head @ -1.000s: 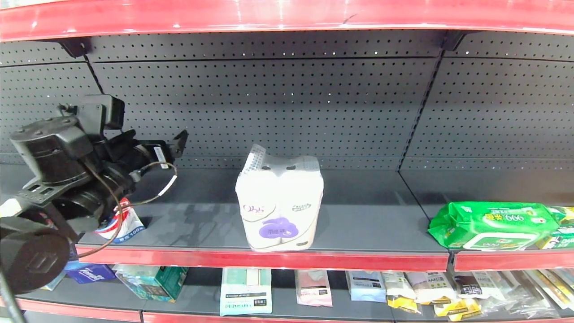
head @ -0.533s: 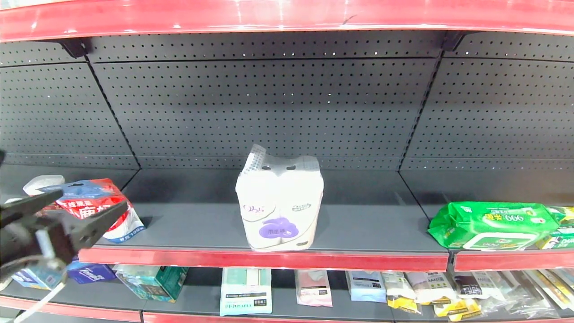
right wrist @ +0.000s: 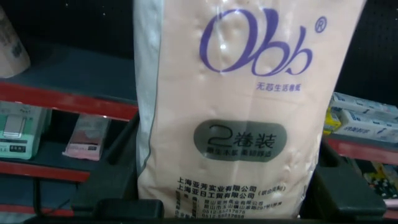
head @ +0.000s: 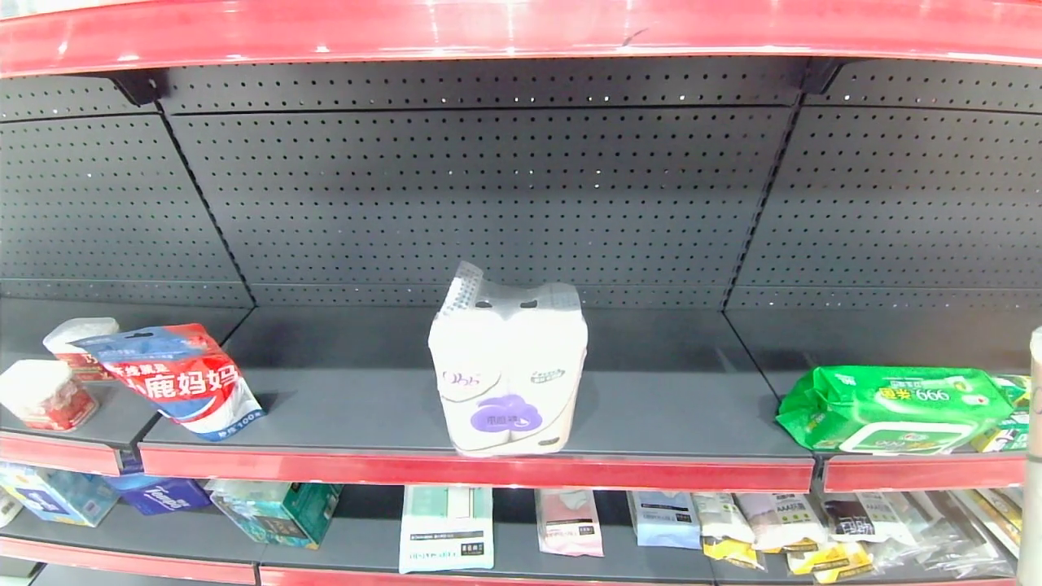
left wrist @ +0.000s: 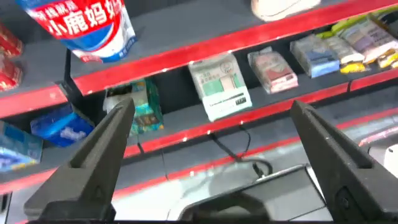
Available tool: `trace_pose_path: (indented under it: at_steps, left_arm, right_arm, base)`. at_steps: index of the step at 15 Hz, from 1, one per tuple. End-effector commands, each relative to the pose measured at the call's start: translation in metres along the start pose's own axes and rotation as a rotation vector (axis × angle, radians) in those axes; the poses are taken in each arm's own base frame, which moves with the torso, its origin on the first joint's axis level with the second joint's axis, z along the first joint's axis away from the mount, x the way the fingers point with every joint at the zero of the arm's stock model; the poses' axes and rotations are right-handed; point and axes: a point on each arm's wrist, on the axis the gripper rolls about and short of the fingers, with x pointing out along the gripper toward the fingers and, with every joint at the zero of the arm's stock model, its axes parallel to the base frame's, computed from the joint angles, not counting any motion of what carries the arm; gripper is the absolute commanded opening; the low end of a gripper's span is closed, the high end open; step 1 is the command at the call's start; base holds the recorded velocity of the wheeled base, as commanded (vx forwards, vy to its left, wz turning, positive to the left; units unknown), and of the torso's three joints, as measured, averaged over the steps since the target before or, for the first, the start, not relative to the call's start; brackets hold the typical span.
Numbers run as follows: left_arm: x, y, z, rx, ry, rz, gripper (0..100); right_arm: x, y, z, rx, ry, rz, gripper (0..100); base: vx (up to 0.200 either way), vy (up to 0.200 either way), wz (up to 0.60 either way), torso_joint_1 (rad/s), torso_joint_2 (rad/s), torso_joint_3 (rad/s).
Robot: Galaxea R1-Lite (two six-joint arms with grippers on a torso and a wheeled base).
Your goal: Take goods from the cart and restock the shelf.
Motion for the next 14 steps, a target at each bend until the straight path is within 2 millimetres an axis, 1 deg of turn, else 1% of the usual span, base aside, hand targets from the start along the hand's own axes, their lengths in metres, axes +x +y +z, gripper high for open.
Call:
trace_pose_path:
  at_steps: [1, 2, 9, 12, 14]
  left_arm:
    - [-0.013, -0.002, -0.024, 0.003, -0.073, 0.007, 100]
    - [-0.013, -0.002, -0.026, 0.004, -0.053, 0.003, 100]
    - [-0.013, -0.001, -0.026, 0.006, -0.057, -0.002, 100]
    - [-0.013, -0.001, -0.021, 0.0, -0.106, 0.0, 100]
    - [-0.009, -0.001, -0.024, -0.006, -0.096, -0.005, 100]
  right_arm:
    - [0.014, 0.0, 0.009, -0.008, 0.052, 0.018, 0]
    - [0.014, 0.0, 0.009, -0.008, 0.052, 0.018, 0]
    - [0.012, -0.001, 0.01, -0.007, 0.043, 0.014, 0]
    - [0.018, 0.0, 0.01, -0.011, 0.07, 0.025, 0]
    - [0.03, 0.002, 0.014, -0.005, 0.086, 0.081, 0]
  base:
    - [0.0, 0.0, 0.0, 0.0, 0.0, 0.0]
    - [0.0, 0.0, 0.0, 0.0, 0.0, 0.0]
    - [0.0, 0.0, 0.6, 0.002, 0.0, 0.003]
    - [0.0, 0.0, 0.0, 0.0, 0.0, 0.0]
    - [0.0, 0.0, 0.0, 0.0, 0.0, 0.0]
